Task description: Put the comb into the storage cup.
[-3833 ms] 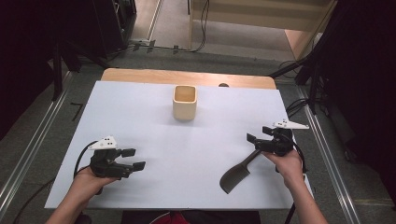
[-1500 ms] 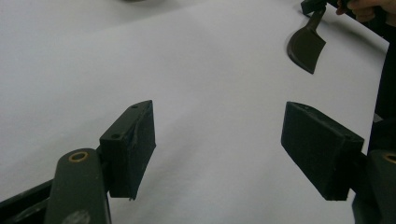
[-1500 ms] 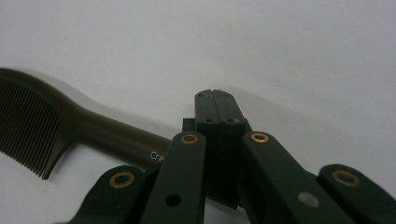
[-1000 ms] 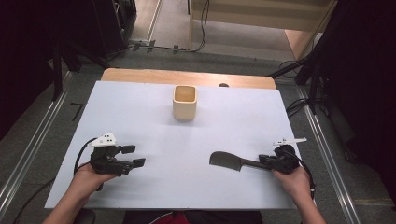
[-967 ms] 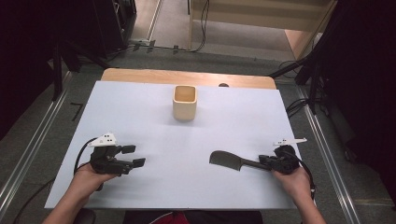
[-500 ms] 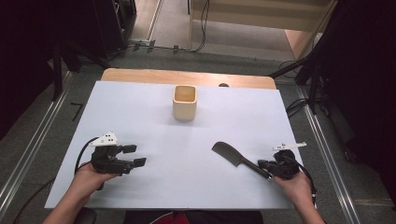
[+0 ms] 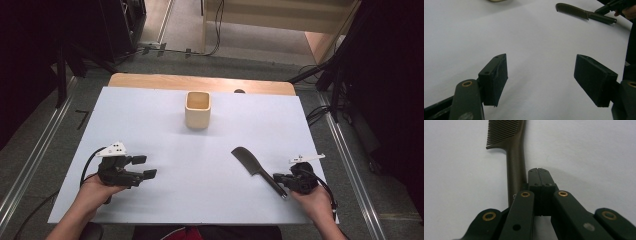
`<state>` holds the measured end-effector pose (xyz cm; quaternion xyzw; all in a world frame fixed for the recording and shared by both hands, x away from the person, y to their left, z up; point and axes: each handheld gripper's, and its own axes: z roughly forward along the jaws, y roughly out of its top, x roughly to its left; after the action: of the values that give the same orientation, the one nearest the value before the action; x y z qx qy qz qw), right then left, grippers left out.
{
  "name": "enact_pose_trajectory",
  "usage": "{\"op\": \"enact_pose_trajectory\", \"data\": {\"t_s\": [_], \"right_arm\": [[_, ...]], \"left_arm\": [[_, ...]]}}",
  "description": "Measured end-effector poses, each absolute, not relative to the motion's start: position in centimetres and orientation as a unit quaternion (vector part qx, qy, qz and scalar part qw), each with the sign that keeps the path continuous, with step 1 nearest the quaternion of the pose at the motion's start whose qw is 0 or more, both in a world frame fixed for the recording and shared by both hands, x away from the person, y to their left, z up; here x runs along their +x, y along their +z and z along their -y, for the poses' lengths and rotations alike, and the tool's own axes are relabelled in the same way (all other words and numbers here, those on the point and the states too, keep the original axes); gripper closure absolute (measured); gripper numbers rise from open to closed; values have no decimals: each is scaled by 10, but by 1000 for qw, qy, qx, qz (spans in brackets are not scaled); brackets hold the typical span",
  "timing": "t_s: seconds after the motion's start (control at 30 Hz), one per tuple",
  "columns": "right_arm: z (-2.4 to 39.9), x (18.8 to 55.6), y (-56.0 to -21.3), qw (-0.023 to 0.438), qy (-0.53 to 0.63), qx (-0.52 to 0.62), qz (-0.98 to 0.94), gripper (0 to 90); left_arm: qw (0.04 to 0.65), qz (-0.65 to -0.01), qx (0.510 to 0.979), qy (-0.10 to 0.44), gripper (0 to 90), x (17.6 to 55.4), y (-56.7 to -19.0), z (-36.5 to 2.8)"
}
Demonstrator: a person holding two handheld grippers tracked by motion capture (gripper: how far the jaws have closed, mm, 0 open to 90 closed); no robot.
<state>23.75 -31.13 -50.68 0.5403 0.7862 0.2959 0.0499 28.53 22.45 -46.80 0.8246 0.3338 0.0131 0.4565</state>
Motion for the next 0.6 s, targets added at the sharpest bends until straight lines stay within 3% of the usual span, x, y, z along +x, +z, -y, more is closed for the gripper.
{"op": "enact_pose_trajectory", "data": {"t_s": [0.2,0.37,0.6], "right_arm": [[311,237,-507,48,298,541,-785,876],[318,235,-494,94,334,537,-769,871],[315,232,-484,101,374,517,-763,666]], "left_arm": [[456,-334,825,13,283,285,-468,-224],[455,-335,825,13,282,286,-468,-225],[456,-332,826,11,283,286,-468,-223]]}}
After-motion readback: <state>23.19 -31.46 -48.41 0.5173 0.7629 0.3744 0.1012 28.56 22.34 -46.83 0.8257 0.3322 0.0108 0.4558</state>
